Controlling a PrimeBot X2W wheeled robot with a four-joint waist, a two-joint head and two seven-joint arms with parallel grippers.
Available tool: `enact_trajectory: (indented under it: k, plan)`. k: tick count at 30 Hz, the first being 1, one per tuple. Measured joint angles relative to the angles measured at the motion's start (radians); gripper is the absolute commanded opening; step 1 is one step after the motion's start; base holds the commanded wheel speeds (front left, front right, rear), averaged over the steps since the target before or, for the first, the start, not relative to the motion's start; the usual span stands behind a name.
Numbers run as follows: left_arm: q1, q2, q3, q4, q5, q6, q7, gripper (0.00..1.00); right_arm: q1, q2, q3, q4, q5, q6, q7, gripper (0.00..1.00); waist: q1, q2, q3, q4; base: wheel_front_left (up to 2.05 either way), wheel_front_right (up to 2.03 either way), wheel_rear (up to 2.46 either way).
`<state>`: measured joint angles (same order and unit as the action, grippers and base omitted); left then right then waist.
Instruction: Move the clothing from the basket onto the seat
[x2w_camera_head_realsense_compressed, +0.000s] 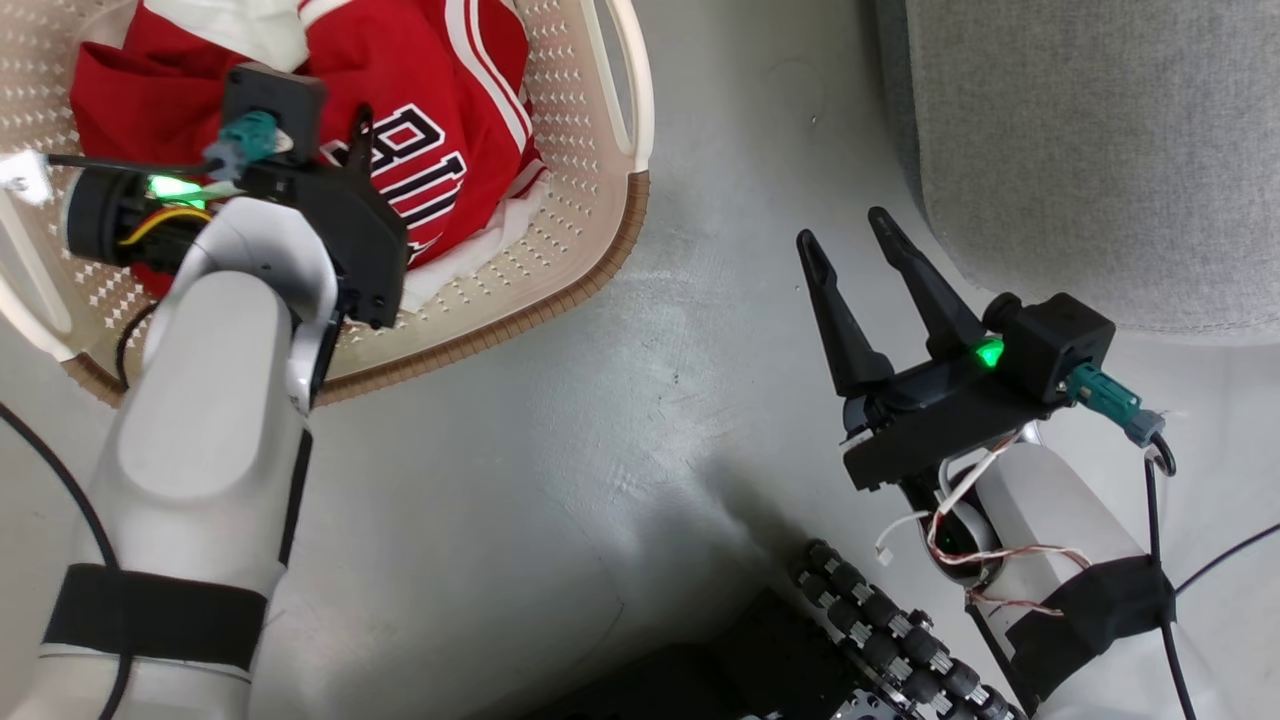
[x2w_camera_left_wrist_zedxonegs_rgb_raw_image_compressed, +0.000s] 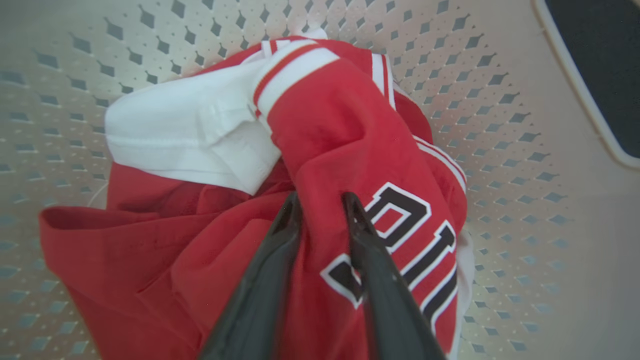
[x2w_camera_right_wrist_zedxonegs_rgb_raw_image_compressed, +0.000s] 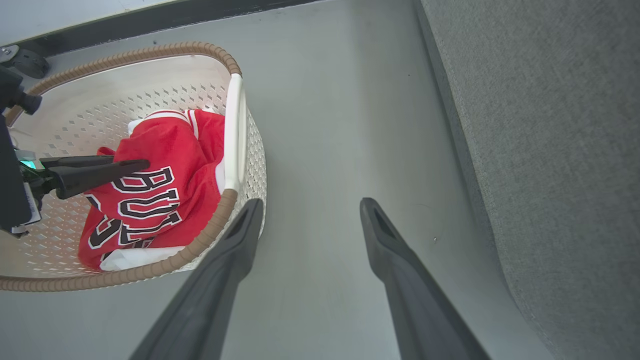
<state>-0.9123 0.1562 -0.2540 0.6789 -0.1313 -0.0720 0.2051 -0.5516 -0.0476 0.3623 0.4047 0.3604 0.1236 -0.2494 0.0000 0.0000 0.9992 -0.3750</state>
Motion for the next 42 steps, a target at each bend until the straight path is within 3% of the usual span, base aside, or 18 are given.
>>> enact_trajectory:
  k: [11,20,35,42]
  plan:
    - [0.052,-0.074,-0.017,0.024,-0.055,-0.018,-0.068,0.00,-0.013,-0.002,-0.066,0.038,-0.028,0.000,0.000,1.00,0.0000,0.0000,-0.072,0.024,0.00,0.00,0.00]
    - [0.120,-0.100,-0.018,0.030,-0.109,-0.026,-0.162,0.00,-0.008,-0.057,-0.111,0.059,-0.051,0.000,0.000,1.00,0.0000,0.0000,-0.174,0.076,0.00,0.00,0.00]
    - [0.269,-0.117,-0.028,-0.009,-0.241,-0.035,-0.345,0.00,0.103,-0.150,-0.175,0.080,-0.063,0.000,0.000,1.00,-0.0001,0.0000,-0.394,0.242,0.00,0.00,0.00]
    - [0.323,-0.118,-0.128,-0.078,-0.327,-0.035,-0.403,0.00,0.164,-0.169,-0.187,0.083,-0.063,0.000,0.000,1.00,-0.0002,-0.0001,-0.495,0.312,0.00,0.00,0.00]
